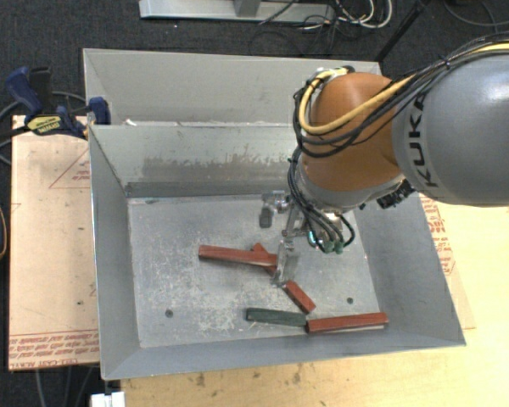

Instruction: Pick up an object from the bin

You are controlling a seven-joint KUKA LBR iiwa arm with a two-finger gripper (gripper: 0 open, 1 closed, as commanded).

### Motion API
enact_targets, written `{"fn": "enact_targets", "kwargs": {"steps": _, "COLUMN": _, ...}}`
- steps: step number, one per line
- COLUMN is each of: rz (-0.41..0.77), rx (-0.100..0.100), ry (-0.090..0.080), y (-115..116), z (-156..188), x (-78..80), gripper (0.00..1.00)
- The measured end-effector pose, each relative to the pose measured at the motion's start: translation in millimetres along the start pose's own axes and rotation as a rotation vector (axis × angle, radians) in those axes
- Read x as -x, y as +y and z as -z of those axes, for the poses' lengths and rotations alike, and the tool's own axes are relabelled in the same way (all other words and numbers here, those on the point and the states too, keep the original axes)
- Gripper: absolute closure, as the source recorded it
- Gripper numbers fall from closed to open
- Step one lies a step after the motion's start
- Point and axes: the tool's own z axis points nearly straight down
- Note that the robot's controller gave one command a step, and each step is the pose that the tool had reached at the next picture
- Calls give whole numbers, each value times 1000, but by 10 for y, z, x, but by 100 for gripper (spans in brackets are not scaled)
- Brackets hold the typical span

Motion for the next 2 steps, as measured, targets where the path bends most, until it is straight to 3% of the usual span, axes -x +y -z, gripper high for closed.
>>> {"fn": "enact_targets", "kwargs": {"steps": 1, "rz": 20, "rx": 0, "ry": -3, "y": -105, "z": -1290, "x": 360, "gripper": 0}}
{"fn": "enact_targets", "kwargs": {"steps": 2, "rz": 20, "rx": 1, "ry": -8, "y": -100, "z": -1242, "x": 376, "gripper": 100}}
